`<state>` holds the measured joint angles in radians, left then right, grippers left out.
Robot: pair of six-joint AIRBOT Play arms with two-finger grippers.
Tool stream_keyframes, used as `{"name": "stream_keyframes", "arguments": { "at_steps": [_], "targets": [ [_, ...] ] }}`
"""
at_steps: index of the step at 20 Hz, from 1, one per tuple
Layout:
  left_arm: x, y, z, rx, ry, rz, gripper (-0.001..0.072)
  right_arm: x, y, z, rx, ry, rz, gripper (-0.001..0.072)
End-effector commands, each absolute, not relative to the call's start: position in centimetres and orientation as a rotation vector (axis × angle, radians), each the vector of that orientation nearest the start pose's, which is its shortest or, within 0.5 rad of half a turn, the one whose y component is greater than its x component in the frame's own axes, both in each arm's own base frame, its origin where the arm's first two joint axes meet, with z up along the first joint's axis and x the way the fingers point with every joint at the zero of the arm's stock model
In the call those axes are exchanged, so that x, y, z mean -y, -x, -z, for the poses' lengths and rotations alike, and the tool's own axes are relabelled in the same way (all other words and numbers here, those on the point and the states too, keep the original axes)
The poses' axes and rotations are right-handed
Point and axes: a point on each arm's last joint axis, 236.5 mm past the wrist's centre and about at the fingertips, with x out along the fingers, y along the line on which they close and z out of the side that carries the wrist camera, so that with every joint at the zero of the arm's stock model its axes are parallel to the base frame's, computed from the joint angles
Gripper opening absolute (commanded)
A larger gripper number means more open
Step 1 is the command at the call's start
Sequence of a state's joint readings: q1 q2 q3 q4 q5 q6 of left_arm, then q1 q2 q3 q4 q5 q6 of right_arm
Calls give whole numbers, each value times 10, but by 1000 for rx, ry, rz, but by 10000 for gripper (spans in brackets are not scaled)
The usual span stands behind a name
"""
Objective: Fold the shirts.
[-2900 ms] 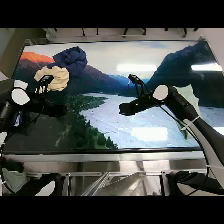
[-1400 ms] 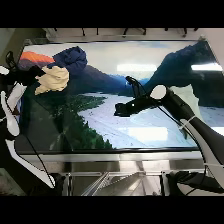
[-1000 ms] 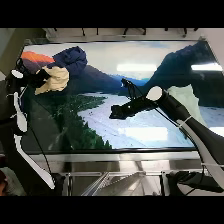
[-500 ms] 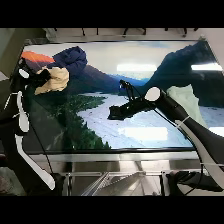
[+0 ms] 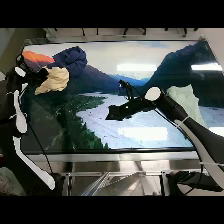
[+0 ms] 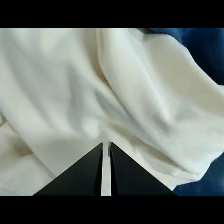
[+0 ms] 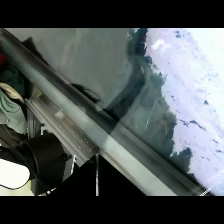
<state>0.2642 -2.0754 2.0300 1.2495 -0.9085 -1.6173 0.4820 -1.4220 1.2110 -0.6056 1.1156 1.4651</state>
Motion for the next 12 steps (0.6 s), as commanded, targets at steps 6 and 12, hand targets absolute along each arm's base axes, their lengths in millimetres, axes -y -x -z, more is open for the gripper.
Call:
{"name": "stream_keyframes", "arguments": {
  "at_steps": [6, 12],
  "targets": [
    [-111, -598, -64, -855, 425, 24, 704, -350, -276, -62, -1457, -533, -944, 22],
    [-74, -536, -61, -1084, 538, 149, 703, -346, -262, -62, -1472, -464, -1015, 21]
  ]
}}
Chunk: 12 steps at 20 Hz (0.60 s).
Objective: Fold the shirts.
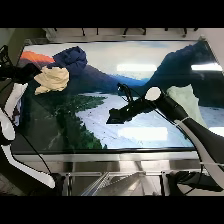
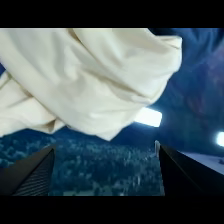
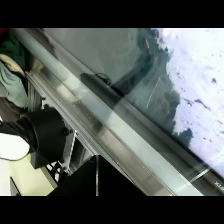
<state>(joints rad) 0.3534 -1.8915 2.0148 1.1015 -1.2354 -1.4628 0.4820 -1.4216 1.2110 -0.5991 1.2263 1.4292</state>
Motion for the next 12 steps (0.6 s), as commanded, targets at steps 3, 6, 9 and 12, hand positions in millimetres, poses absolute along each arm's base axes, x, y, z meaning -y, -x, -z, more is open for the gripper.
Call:
{"name": "stream_keyframes", "arguments": {
  "at_steps": [3, 6, 9, 12],
  "targets": [
    [-30, -526, -50, -1069, 688, 194, 703, -349, -276, -62, -1407, -463, -1004, 22],
    [-31, -534, -7, -1006, 913, 60, 703, -349, -276, -62, -1405, -463, -1003, 22],
    [-37, -537, 48, -1044, 1002, -33, 703, -349, -276, -62, -1405, -463, -1003, 22],
    [-46, -564, 64, -964, 1060, -83, 703, -349, -276, -62, -1405, -463, -1003, 22]
  ]
}}
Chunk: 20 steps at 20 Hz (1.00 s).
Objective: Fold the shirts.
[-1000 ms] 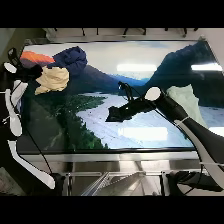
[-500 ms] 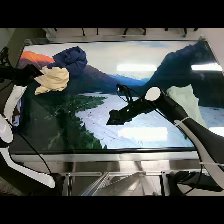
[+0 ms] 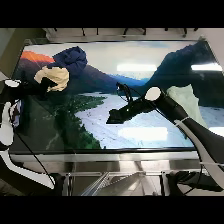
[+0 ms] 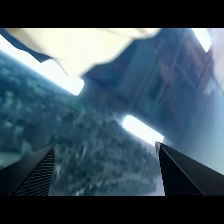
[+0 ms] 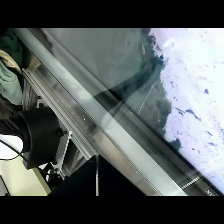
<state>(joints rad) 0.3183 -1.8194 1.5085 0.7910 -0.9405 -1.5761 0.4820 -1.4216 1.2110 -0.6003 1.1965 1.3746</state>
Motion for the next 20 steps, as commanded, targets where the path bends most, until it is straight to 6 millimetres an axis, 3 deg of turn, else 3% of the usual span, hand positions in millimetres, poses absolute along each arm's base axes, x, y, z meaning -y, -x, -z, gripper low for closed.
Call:
{"name": "stream_keyframes", "arguments": {
  "at_steps": [1, 4, 7, 8, 9, 10, 15, 18, 19, 20],
  "targets": [
    [-46, -571, 70, -957, 1053, -87, 703, -349, -276, -62, -1405, -463, -1003, 21],
    [-51, -590, 88, -958, 1050, -83, 702, -349, -278, -62, -1398, -466, -999, 22],
    [-65, -609, 83, -897, 996, -99, 701, -350, -280, -63, -1392, -474, -994, 22],
    [-73, -613, 83, -868, 987, -127, 687, -350, -281, -63, -1391, -475, -993, 22],
    [-80, -615, 85, -846, 985, -155, 615, -350, -281, -63, -1391, -475, -993, 22],
    [-85, -616, 87, -826, 983, -172, 586, -350, -281, -63, -1391, -475, -993, 22],
    [-94, -634, 91, -759, 980, -202, 584, -355, -279, -69, -1393, -513, -1007, 22],
    [-97, -649, 92, -804, 967, -140, 253, -356, -279, -71, -1394, -522, -1012, 22],
    [-100, -651, 92, -814, 964, -127, 81, -356, -279, -71, -1394, -523, -1011, 22],
    [-100, -653, 89, -819, 961, -113, 19, -356, -279, -71, -1394, -524, -1011, 22]
  ]
}}
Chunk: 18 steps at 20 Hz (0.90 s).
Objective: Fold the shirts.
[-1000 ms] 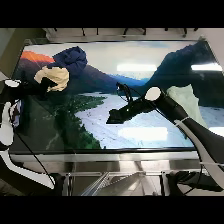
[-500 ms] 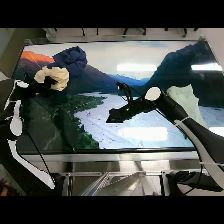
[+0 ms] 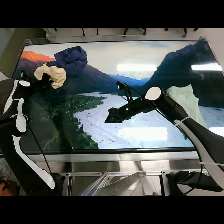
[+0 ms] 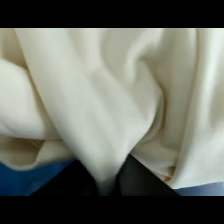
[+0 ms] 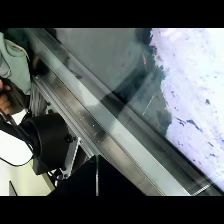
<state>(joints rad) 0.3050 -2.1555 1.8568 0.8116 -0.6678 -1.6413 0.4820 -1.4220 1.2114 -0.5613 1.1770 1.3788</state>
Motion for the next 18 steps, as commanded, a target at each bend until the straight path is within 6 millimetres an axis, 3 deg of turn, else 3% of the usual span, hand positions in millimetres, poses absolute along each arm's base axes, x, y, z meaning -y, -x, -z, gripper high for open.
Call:
{"name": "stream_keyframes", "arguments": {
  "at_steps": [1, 4, 7, 10, 14, 18],
  "targets": [
    [-102, -654, 85, -816, 966, -107, 19, -356, -279, -71, -1394, -526, -1011, 22],
    [-87, -647, 64, -869, 956, -36, 17, -358, -279, -74, -1394, -543, -1014, 21],
    [-68, -627, 34, -938, 892, 50, 16, -358, -281, -74, -1385, -549, -1010, 22],
    [-67, -583, 7, -1055, 698, 75, 17, -359, -290, -73, -1354, -552, -987, 22],
    [-81, -507, -37, -1137, 491, -8, 17, -370, -296, -95, -1326, -691, -1016, 21],
    [-45, -426, -68, -1115, 461, 9, 17, -358, -283, -113, -1396, -754, -1078, 22]
  ]
}}
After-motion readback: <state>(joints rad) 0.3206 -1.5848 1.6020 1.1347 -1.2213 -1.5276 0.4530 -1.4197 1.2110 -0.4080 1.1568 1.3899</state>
